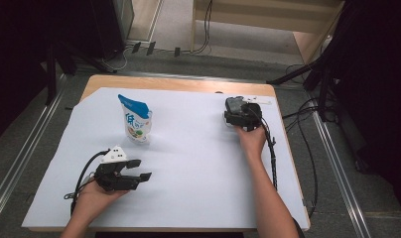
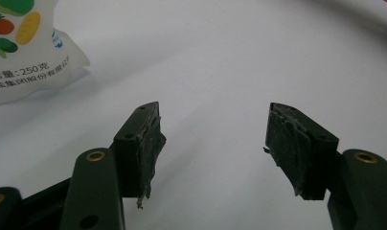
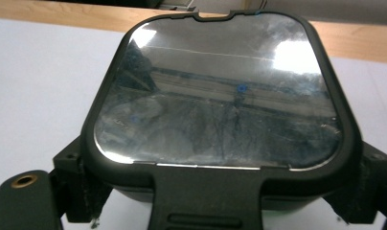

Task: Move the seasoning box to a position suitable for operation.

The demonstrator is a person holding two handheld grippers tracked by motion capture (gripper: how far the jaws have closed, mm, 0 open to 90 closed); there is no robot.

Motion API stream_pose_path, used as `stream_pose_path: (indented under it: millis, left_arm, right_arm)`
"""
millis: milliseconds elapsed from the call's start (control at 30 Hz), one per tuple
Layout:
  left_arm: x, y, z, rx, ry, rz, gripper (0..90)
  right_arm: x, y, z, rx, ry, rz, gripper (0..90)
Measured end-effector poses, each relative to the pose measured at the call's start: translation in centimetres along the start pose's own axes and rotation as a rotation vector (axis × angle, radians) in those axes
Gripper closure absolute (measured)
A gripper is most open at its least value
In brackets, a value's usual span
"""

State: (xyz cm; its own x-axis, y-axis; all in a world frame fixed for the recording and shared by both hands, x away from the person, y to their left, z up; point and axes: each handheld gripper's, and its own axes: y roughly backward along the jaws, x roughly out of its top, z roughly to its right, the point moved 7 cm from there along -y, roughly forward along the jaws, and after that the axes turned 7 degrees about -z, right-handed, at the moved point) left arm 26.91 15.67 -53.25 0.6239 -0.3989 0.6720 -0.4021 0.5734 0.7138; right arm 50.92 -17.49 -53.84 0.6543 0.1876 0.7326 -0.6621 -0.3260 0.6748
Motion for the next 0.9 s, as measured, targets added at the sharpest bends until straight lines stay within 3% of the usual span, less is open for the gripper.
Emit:
stream_pose_path:
  millis: [233, 400, 500, 767, 900]
  left_arm:
    - [0.0, 0.0, -0.1, -0.001, 0.004, -0.004, 37.9]
    - [0.2, -0.2, -0.3, -0.005, 0.009, -0.01, 38.0]
    - [0.4, -0.4, -0.3, -0.023, 0.019, -0.017, 38.2]
    - [1.2, -1.0, -0.1, -0.046, 0.013, -0.03, 37.8]
    - [1.8, -1.7, -0.2, -0.055, 0.011, -0.036, 36.8]
  right_arm:
    - [0.0, 0.3, 0.0, -0.023, 0.035, 0.004, 16.0]
    - [0.0, 0.7, -0.2, 0.007, 0.013, -0.001, 16.3]
    - [0.0, 1.1, -0.4, 0.011, 0.023, -0.001, 16.3]
    - [-0.2, 3.0, -1.1, 0.027, 0.034, 0.015, 16.4]
    - [-0.6, 4.5, -1.8, 0.039, 0.063, 0.026, 16.4]
